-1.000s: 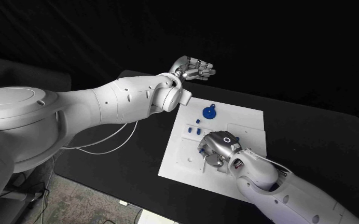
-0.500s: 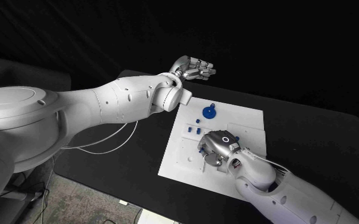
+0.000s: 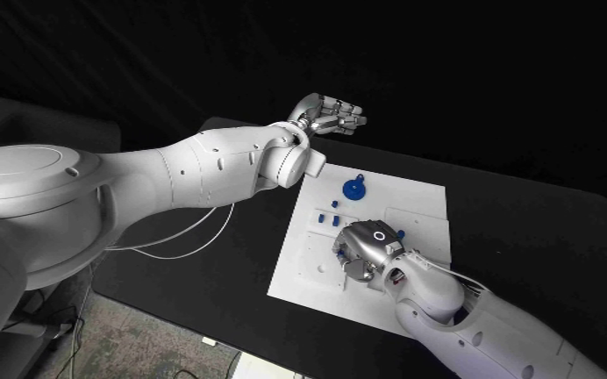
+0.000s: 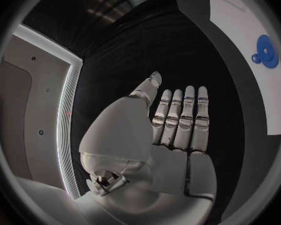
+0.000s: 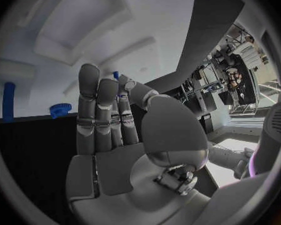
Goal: Assemble the parts on the task board
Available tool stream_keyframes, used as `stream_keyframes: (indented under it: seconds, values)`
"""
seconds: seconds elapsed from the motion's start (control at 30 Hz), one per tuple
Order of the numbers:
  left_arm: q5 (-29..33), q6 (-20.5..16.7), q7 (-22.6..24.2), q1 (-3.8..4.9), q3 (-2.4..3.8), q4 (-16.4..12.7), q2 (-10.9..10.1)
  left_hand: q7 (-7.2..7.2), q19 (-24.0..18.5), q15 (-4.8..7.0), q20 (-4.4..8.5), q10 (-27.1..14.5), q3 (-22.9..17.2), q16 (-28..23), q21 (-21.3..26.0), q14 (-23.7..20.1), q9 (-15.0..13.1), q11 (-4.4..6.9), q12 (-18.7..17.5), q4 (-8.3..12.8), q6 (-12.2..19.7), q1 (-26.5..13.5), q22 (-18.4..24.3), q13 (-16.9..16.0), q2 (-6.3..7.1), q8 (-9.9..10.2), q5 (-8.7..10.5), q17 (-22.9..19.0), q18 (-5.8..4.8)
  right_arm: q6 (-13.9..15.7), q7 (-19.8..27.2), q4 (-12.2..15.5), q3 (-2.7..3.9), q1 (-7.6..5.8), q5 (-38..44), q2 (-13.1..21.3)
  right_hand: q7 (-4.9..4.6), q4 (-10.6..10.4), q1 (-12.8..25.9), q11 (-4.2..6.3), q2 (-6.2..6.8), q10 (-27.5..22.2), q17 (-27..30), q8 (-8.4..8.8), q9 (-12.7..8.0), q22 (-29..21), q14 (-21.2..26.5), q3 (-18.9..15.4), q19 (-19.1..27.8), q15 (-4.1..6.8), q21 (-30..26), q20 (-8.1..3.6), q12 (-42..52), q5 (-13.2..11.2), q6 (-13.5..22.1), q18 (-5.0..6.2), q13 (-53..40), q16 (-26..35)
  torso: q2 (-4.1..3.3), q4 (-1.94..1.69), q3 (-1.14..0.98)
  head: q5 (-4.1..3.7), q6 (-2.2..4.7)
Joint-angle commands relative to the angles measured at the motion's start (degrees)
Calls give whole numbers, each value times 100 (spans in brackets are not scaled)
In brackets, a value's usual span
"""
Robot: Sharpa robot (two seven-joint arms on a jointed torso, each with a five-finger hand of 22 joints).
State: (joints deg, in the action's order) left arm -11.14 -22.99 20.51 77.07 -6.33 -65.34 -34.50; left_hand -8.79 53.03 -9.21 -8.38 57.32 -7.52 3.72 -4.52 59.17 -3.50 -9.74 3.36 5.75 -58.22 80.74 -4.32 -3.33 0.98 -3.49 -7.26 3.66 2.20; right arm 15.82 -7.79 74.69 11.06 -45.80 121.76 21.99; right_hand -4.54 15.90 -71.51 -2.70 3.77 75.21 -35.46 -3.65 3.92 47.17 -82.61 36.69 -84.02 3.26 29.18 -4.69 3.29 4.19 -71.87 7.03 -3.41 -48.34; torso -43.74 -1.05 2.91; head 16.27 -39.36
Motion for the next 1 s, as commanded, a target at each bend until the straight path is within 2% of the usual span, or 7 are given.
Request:
stream_keyframes:
  seconds: [0.03, 0.43, 0.63, 0.7, 0.83, 0.9, 1.0]
  values:
    - [-9, 81, 23, 12, 4, -6, 16, 6, 36, -13, -18, -38, 21, -23, -5, -21, -5, 12, 33, 17, -24, 10, 6, 1, -35, -24, -18, -4, 112, -180, 68, 28, -27, 6, 49, 0, -19, -11, 10, 97, -40, 150, 9, -1, 4, 5, 6, 12, -135, 37, -20, -17, 8, 32, -2, 103, -9, -1, 0, 3, 2, 6, -11]
    - [-14, 102, -1, 12, 4, -1, 18, 5, 32, -20, -23, -57, 27, -23, -5, -46, -5, 6, 33, 20, -26, 13, 5, 1, -37, -24, -11, -4, 115, -152, 95, -14, -107, 6, 25, 7, -24, -23, 33, 92, -51, 127, 19, 1, 3, 32, 13, -15, -135, 31, -67, -12, 7, 73, 13, 92, -8, 16, -1, 3, -4, 11, -22]
    - [-15, 108, -7, 12, 4, 0, 18, 5, 32, -20, -23, -57, 27, -23, -5, -46, -5, 6, 33, 20, -26, 13, 5, 1, -37, -24, -11, -4, 115, -68, 169, -71, -116, 5, -103, 4, -84, -140, 182, 22, -4, -156, 48, 12, -18, 11, 20, -238, -123, -16, -149, 20, 6, 385, 242, 76, -2, 71, -1, 2, -6, 11, -24]
    - [-15, 111, -13, 12, 4, 1, 15, 5, 32, -20, -23, -57, 27, -23, -5, -46, -5, 6, 33, 20, -26, 13, 5, 1, -37, -24, -11, -4, 115, 5, 243, -104, -119, 4, -224, 3, -215, -239, 381, -181, 184, -856, 77, 11, -34, -58, 5, -657, -143, -167, -249, 146, 12, 555, 834, 120, 5, 93, -1, 3, -7, 10, -20]
    - [-15, 120, -25, 12, 4, 2, 9, 2, 30, -25, -28, -70, 37, -23, -5, -59, -5, 3, 33, 17, -19, 12, 5, 1, -37, -23, -3, -4, 121, 153, 315, -125, -122, 4, -350, 13, -213, -250, 145, -359, 171, -1601, 190, 4, -34, -252, 21, -1616, -217, -274, -462, 288, 11, 507, 1172, 295, 8, 144, -2, -1, -12, 9, -15]
    - [-16, 125, -29, 12, 4, 1, 5, 1, 26, -30, -32, -80, 43, -24, -3, -74, -5, -2, 33, 15, -16, 11, 6, 1, -32, -23, -1, -5, 123, 228, 337, -122, -123, 4, -388, 23, -191, -310, -34, -376, 90, -1697, 261, 22, -41, -364, 30, -2087, -220, -287, -505, 330, 13, 520, 1227, 375, 9, 104, -1, -1, -14, 6, -12]
    - [-16, 133, -35, 12, 4, 0, -5, 1, 26, -30, -32, -80, 43, -24, -3, -74, -5, -2, 33, 15, -16, 11, 6, 1, -32, -23, -1, -5, 123, 368, 367, -83, -123, 4, -440, 58, -194, -367, -71, -407, 181, -1816, 296, 9, -37, -405, 38, -2171, -231, -314, -471, 339, 6, 516, 1277, 371, 10, 88, -1, 3, -17, -2, -15]
